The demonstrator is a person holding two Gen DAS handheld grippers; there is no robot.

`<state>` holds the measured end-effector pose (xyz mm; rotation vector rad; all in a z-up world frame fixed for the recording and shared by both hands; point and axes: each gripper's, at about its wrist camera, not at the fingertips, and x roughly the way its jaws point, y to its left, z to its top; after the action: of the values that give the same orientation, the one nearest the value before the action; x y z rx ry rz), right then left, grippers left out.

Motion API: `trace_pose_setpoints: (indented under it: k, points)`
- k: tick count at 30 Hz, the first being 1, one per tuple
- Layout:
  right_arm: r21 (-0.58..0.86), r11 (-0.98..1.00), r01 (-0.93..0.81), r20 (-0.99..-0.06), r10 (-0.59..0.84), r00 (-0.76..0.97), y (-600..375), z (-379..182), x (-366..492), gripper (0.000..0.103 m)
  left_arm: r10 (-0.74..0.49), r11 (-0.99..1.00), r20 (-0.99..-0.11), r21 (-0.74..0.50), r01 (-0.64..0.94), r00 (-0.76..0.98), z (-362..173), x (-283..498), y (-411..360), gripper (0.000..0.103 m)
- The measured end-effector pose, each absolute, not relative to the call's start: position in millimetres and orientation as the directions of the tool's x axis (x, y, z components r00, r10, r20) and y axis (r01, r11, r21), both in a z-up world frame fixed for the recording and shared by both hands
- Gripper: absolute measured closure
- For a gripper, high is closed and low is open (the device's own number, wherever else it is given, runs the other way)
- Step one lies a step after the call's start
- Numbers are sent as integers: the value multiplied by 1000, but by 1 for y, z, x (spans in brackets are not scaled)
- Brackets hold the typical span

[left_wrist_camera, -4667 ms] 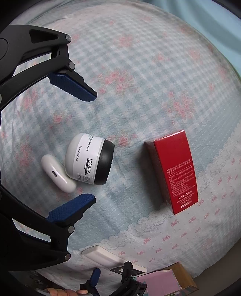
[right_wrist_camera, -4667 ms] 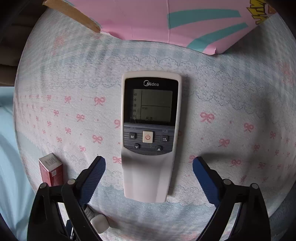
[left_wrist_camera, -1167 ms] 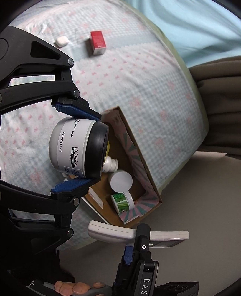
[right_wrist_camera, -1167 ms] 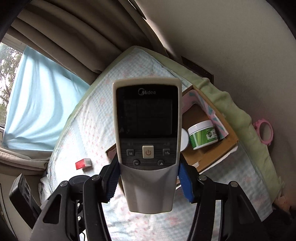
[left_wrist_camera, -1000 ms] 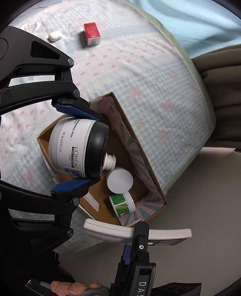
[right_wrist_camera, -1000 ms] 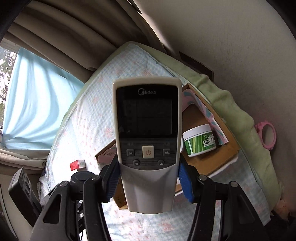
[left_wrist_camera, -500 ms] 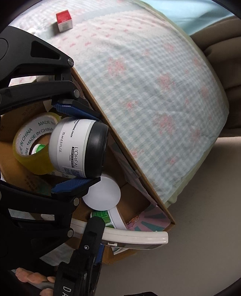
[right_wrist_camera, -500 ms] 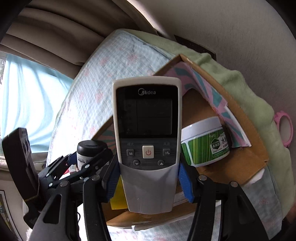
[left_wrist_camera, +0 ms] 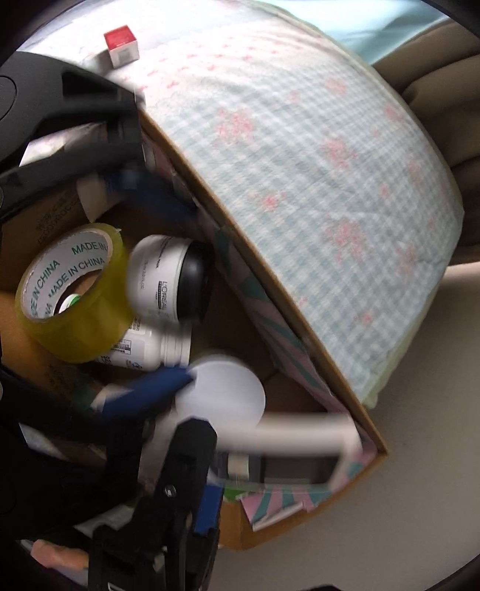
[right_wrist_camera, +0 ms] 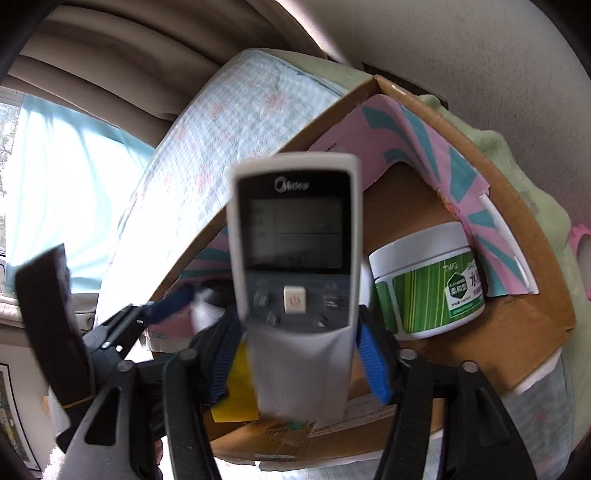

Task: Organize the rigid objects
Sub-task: 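Carry the L'Oreal jar and remote to the box and release them inside, then withdraw both tools from the box back over the bed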

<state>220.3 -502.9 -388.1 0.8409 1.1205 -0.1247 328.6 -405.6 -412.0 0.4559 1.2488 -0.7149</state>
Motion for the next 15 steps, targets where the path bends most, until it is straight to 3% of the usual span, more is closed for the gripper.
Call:
trace_pose_setpoints:
  k: [2,3,4,15]
  points:
    - [523,683,510,-836,295,463,-507,-382,216,23,-246,698,-957,-65,714,154,-405,326,-402,0]
    - [514,681,522,-843,291,452,-510,-378,213,6,-227,696,-959,-36,717,172,-403,325,-401,0]
    - [503,684,528,-851,282,444,-514,-375,210,0,-216,694,-960,-22,720,180,-400,324,-400,0]
    - [439,730,524,-869,198,453,-522,-359,183,0,-228,703,-951,-12,711,209,-365,315,-386,0]
